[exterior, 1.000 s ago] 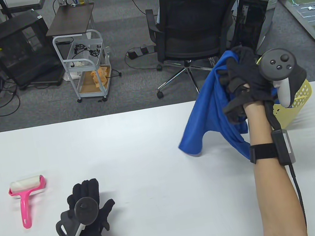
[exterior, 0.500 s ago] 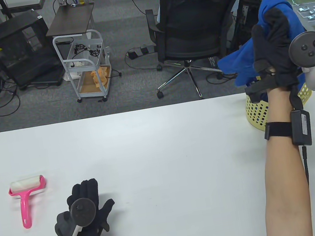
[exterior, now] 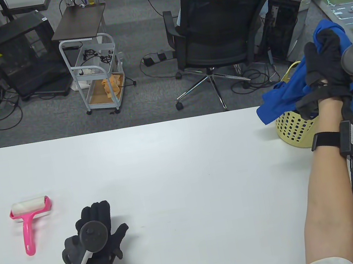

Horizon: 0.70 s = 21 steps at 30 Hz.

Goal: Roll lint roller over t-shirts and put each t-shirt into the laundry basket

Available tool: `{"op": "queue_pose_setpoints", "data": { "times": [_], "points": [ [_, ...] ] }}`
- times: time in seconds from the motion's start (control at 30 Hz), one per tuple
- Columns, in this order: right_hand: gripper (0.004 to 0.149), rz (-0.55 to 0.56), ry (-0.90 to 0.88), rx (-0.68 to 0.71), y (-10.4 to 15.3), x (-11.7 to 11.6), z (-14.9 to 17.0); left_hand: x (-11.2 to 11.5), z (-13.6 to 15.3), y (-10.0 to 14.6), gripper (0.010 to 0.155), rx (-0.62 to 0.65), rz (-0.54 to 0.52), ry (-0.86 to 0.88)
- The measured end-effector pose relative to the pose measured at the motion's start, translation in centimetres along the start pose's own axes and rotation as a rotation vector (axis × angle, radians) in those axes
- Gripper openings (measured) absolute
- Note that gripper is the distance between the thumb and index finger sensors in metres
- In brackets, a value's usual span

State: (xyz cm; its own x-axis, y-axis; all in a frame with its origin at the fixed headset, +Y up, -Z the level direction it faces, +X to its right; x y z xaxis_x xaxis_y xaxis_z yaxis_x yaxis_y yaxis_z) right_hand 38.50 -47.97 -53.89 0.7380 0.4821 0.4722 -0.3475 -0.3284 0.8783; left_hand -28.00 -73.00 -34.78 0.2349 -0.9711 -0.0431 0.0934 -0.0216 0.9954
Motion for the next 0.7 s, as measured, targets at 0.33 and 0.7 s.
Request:
{"op": "queue_pose_setpoints", "data": {
  "times": [0.33,0.7],
  "points": [
    [0.039,-0.177,0.297,-0.244,-1.0,-6.3,8.2,0.8,-0.4,-0.1,0.085,0.005,0.014,-0.032],
    [0.051,-0.365,0.788,-0.462,-1.1,-11.2,12.6,1.0,-0.4,-0.4,0.085,0.010,0.026,-0.031]
  ]
}}
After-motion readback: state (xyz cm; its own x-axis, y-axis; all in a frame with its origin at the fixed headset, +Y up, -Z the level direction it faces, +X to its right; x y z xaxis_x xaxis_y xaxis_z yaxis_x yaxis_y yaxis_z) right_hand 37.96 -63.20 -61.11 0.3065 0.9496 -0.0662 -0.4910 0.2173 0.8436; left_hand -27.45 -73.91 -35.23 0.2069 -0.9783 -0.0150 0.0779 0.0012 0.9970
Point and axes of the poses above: the tracker on the back of each hand, its own z axis roughly to the little-finger side, its own y axis roughly from the fingertips to the wrist, x = y × z, the point moved 5 cm from there along -y, roughly from the wrist to the fingertips, and after that the axes turned 7 degrees about -y, right-handed, at the moved point
